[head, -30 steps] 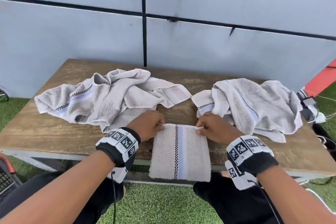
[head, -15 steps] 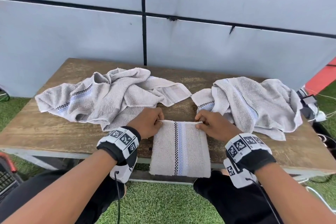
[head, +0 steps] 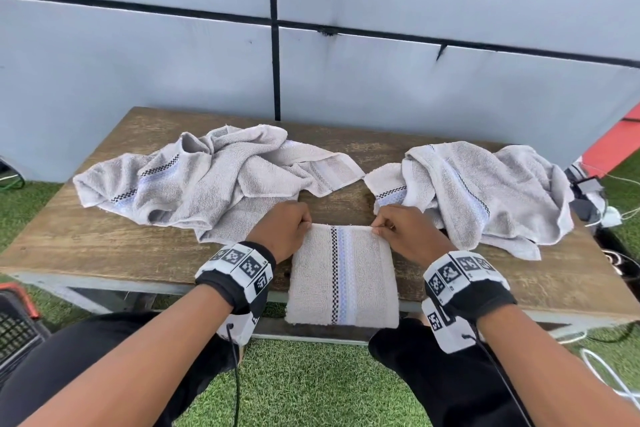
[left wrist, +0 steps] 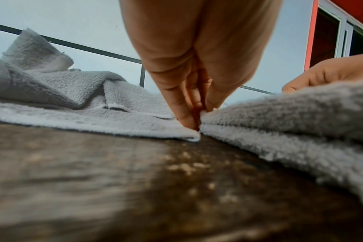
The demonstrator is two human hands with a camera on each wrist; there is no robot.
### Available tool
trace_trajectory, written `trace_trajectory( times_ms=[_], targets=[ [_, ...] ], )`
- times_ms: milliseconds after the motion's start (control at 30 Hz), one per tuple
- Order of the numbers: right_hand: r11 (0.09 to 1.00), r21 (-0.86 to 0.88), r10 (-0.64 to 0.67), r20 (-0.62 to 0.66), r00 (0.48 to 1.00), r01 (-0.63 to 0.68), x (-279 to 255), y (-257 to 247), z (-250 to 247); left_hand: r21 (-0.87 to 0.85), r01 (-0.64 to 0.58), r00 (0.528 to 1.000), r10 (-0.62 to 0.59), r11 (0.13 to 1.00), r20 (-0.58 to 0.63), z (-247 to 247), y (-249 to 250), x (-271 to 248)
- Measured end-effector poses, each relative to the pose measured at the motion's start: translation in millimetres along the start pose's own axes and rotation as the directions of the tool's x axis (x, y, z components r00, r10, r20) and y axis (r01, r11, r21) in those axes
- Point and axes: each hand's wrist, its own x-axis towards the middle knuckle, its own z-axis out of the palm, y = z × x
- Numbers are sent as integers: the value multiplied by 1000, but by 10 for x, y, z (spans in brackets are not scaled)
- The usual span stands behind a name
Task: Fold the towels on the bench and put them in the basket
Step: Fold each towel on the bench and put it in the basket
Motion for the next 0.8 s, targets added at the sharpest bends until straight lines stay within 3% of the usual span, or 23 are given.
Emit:
trace_trajectory(
  times_ms=[133,333,467,533,633,800],
  targets=[
    [1000,-5,20,-28,999,-20,4,-24,6,16,15,1000,-15,1000,-2,9,-6,31],
    [988,-146,43,-16,999,-44,17,-95,10,71,41,999,-43,997,17,20,40,30],
    [934,-353,62,-8,998,-61,-44,-201,41,211,-128,989,141,969,-46,44,283,-122],
    [889,-454,49,-21,999,-54,-119,-247,88,239,-194,980,197,952,8,127,428,-268],
    [849,-527,23,-24,999,-32,-275,-296,186,309,-102,987,59,945,148,343,477,-455],
    [871,-484,94,-4,996,-84,-451,-335,403,421,-109,993,80,900,84,546,378,-522]
  ],
)
